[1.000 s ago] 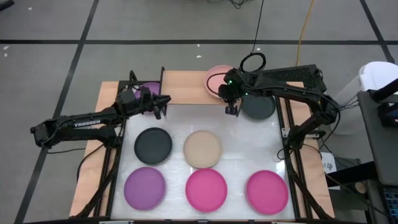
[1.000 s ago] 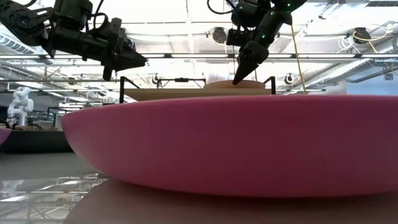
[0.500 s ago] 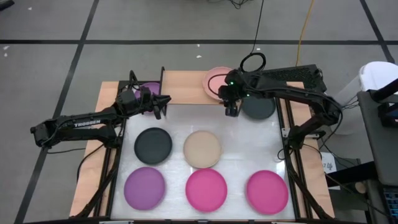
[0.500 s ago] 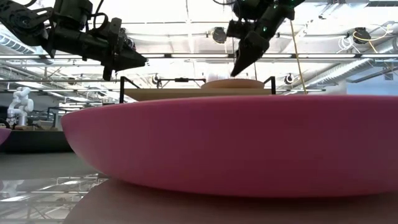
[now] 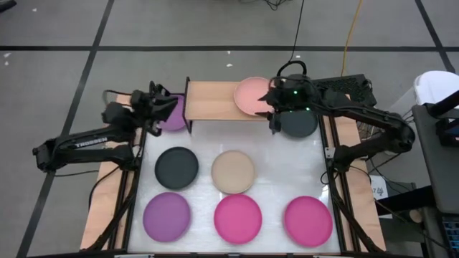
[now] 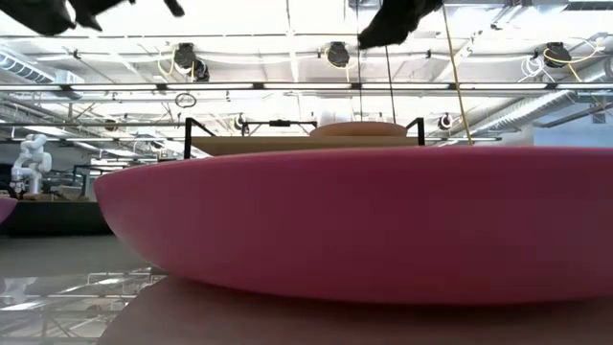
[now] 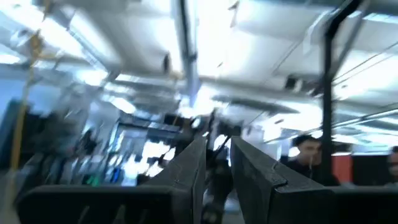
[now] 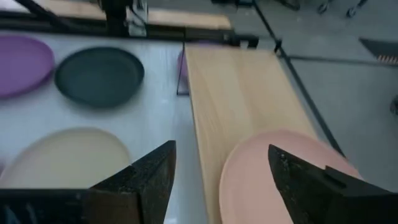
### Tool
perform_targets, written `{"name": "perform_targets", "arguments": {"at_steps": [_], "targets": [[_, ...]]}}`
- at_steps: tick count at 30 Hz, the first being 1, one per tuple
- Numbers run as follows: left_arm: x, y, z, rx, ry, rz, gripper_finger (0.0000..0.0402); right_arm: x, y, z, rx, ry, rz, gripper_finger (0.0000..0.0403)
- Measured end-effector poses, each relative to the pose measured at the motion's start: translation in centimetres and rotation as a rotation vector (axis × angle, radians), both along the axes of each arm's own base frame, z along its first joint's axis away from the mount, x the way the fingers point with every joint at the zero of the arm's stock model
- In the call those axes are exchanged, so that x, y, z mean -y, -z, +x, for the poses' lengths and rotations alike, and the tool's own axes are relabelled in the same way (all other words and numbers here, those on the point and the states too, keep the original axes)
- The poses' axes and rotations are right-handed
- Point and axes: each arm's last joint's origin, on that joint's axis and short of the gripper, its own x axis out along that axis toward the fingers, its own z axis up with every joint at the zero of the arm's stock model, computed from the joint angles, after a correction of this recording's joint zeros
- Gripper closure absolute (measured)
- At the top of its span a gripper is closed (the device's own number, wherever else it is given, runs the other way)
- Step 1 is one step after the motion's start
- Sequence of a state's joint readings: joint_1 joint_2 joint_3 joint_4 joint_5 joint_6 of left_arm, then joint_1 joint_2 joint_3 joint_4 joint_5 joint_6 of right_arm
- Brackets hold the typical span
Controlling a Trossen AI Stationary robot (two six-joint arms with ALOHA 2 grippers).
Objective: Place and stack plates onto a shelf
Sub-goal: Stack the bottom black plate on top of the light orange plate on the shelf
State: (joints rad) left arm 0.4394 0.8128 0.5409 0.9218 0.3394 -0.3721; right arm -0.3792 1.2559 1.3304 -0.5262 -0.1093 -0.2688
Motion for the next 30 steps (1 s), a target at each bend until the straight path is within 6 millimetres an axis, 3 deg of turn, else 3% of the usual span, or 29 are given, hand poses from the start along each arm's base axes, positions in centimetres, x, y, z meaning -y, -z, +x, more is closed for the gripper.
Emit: {"name": "perform_targets", "arguments": {"at_steps": [6,30], "targets": [[0.6,-2.0,0.2,-0.004,0.072,0.044,0.0323,-0.6,-0.8,-0.4,0.052,-0.002,0.003,0.0171],[1.1,-1.5,1.0,-0.091,0.099,0.024,0.0323,-0.7,-0.9,-0.3,0.061,0.001,0.022,0.0172]]}}
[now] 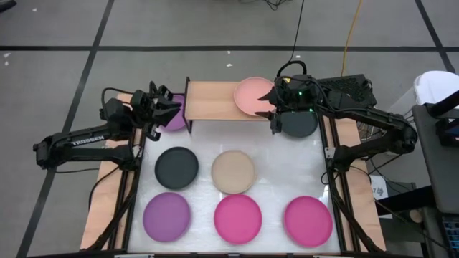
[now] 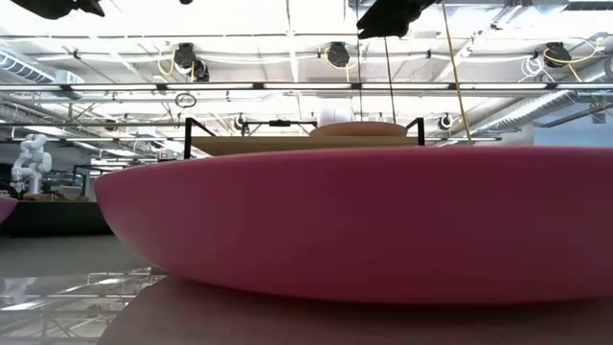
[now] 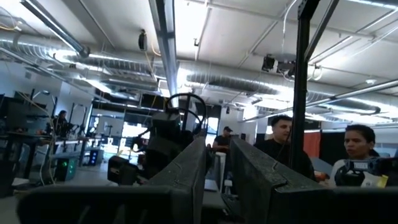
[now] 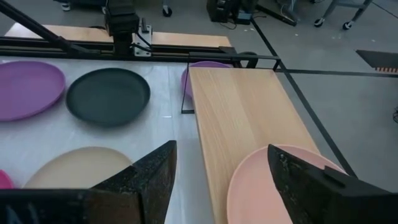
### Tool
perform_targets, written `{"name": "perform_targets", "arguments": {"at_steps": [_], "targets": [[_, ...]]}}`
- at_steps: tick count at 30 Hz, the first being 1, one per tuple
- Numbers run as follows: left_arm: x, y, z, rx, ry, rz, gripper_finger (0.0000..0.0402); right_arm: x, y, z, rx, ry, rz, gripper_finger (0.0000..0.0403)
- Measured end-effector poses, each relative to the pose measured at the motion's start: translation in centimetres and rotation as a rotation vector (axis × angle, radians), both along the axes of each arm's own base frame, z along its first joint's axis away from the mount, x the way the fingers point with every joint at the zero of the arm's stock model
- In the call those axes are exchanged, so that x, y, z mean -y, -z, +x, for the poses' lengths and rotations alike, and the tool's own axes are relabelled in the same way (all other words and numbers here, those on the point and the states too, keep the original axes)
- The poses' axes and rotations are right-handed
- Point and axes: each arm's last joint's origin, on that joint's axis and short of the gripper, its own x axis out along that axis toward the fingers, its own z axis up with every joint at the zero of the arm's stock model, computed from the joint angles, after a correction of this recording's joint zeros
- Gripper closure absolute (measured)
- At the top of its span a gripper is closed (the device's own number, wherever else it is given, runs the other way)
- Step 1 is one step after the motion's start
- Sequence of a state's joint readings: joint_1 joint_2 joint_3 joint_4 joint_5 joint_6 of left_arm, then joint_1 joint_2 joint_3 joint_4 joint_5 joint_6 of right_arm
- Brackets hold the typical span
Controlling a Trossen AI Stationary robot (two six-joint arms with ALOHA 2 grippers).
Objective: Place and stack plates onto a shelf
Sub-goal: Stack the bottom black plate on top of the light orange plate on the shelf
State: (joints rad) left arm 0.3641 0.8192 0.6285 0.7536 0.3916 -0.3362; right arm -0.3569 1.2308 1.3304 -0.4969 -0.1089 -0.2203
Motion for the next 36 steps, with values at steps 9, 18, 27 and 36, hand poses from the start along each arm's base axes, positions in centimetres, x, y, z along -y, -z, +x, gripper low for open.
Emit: {"name": "perform_targets", "arguments": {"at_steps": [9,18,27,36], "targets": [[1.2,0.8,1.4,-0.194,0.003,-0.005,0.0323,0.0,0.0,0.0,0.0,0.0,0.0,0.0172],[4.2,0.4,3.8,-0.699,-0.144,0.007,0.0323,-0.3,0.3,-0.1,-0.031,-0.014,0.004,0.0172],[7.6,5.3,6.1,-1.144,-0.151,-0.078,0.0323,-2.2,1.6,0.2,-0.073,-0.073,0.047,0.0172],[9.8,8.0,7.7,-1.273,-0.104,-0.047,0.0323,-4.1,3.4,-1.5,0.279,-0.24,0.137,0.0172]]}}
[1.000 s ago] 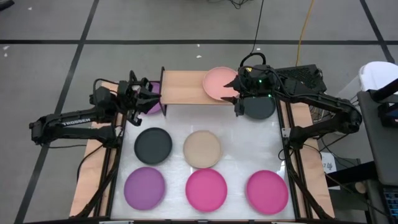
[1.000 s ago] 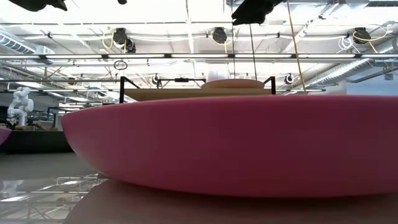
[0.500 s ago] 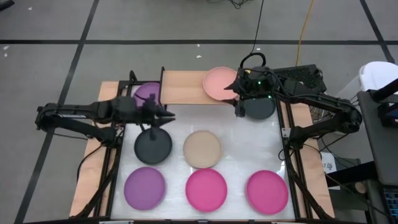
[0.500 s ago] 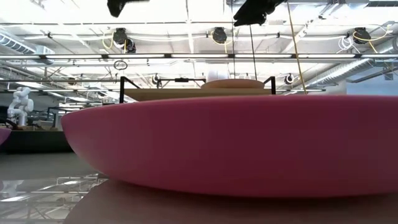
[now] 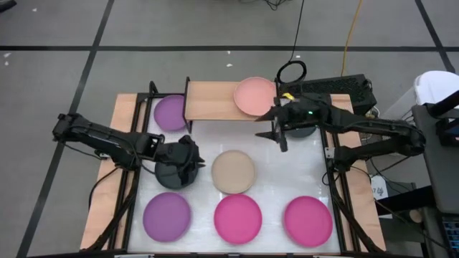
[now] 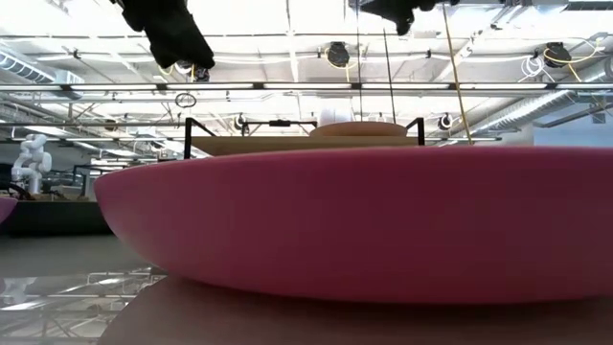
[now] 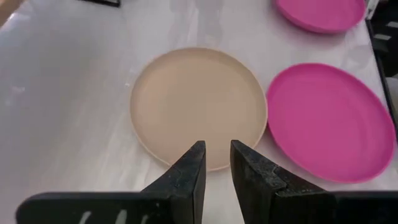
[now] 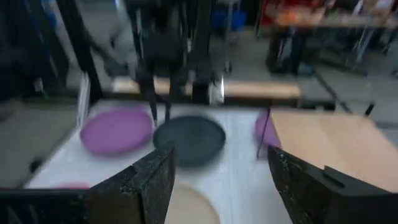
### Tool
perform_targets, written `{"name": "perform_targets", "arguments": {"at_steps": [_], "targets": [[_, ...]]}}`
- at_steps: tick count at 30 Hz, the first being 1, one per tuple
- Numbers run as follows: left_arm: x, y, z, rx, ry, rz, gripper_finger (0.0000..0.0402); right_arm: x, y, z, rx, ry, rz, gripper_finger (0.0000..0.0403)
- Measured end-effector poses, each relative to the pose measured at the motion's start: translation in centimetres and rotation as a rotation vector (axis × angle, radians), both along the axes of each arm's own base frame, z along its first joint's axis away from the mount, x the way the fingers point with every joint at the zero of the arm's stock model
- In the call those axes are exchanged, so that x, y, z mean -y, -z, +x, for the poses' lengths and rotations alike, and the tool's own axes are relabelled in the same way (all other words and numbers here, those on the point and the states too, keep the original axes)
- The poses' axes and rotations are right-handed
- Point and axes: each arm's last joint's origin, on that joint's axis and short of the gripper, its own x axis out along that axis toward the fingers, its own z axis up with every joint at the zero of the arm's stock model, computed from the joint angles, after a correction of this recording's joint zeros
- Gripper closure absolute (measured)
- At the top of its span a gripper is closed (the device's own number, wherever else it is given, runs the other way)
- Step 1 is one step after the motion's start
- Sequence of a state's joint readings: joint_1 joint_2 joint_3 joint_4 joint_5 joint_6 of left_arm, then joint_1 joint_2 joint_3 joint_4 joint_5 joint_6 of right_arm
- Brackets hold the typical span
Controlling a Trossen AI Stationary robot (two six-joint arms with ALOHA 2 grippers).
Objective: Place and stack plates onto a shelf
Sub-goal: Stack the bottom black plate on top of the light orange plate on the shelf
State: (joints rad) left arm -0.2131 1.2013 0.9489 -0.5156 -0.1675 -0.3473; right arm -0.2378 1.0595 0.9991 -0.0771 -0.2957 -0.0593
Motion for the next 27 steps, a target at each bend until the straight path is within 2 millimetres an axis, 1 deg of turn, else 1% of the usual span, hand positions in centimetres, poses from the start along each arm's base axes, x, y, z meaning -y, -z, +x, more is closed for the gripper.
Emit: {"name": "perform_targets", "arguments": {"at_steps": [6,11,15,21,25,27], "targets": [[0.0,0.1,0.1,-0.004,-0.025,-0.022,0.0323,-0.7,1.5,-2.7,0.146,0.011,0.015,0.0172],[-0.2,-0.1,0.2,0.022,-0.052,0.005,0.0323,-1.0,2.6,-4.1,0.183,0.01,0.009,0.0172],[-0.2,-0.1,0.2,0.022,-0.052,0.008,0.0323,-1.1,2.8,-4.5,0.184,0.01,0.004,0.0172],[-0.1,0.2,0.4,0.01,-0.055,0.007,0.0323,-1.4,3.0,-4.4,0.171,-0.01,-0.005,0.0172],[0.0,0.8,0.5,-0.034,-0.059,0.01,0.032,-1.5,2.9,-4.4,0.172,-0.02,-0.019,0.0172],[0.0,1.5,0.3,-0.099,-0.078,-0.006,0.0309,-1.6,2.9,-4.3,0.171,-0.022,-0.003,0.0172]]}}
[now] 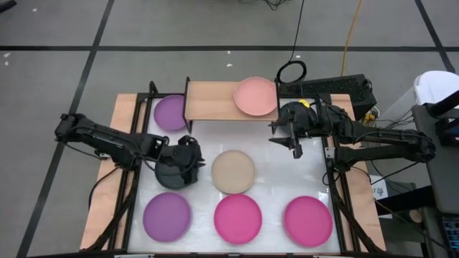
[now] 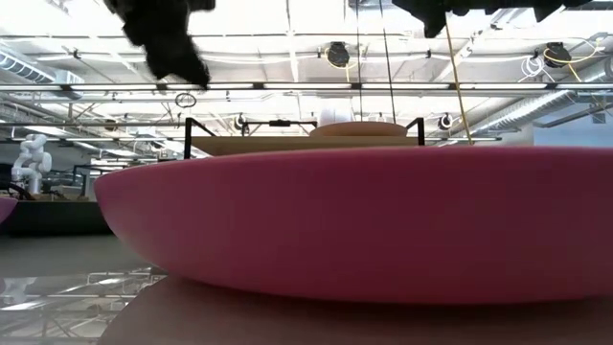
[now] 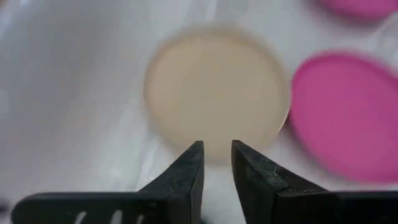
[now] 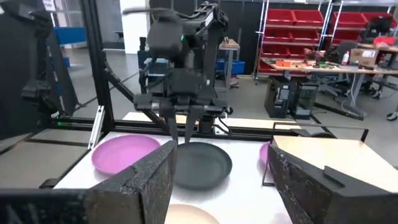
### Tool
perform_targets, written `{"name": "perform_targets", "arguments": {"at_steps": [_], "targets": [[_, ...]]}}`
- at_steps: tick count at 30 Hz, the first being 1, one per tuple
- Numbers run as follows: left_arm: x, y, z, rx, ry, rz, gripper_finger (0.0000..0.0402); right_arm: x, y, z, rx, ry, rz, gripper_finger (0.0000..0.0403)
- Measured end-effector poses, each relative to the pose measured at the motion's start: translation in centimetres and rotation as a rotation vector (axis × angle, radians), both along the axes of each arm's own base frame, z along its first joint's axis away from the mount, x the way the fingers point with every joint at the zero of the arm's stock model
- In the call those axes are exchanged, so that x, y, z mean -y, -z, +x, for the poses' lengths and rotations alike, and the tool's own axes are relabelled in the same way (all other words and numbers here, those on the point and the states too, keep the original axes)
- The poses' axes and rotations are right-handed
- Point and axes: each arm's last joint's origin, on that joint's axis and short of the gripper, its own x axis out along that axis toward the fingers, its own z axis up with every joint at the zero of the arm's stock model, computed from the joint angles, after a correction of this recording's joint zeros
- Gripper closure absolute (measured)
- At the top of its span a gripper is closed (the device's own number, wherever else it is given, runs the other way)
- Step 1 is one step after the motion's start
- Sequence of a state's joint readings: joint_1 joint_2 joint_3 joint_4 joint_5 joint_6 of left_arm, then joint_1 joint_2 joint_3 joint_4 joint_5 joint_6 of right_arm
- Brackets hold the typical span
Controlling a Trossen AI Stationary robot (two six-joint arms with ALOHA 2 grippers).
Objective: Place and stack plates onto a shelf
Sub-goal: Stack the bottom black plate on top of the light orange plate on the shelf
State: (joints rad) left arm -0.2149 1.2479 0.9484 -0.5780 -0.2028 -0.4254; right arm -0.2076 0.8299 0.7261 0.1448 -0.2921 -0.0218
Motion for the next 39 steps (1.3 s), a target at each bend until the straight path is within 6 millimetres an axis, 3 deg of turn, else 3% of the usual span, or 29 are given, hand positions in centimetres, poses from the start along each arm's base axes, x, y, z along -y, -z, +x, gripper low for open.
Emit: {"name": "perform_targets", "arguments": {"at_steps": [11,18,29,34,39], "targets": [[2.3,5.2,1.2,-0.295,-0.102,-0.083,0.0198,-0.9,0.0,0.1,0.002,-0.049,0.01,0.0172],[1.9,8.1,1.6,-0.455,-0.247,-0.077,0.0195,-1.0,0.0,0.1,0.0,-0.047,0.005,0.0172],[2.3,11.7,2.5,-0.591,-0.294,-0.1,0.0195,-1.0,0.2,0.1,-0.023,-0.046,0.014,0.0172],[2.1,11.8,2.5,-0.598,-0.318,-0.1,0.0214,-1.0,0.2,0.1,-0.023,-0.046,0.014,0.0172],[1.6,11.8,2.6,-0.604,-0.333,-0.098,0.0311,-1.0,0.2,0.1,-0.023,-0.045,0.02,0.0172]]}}
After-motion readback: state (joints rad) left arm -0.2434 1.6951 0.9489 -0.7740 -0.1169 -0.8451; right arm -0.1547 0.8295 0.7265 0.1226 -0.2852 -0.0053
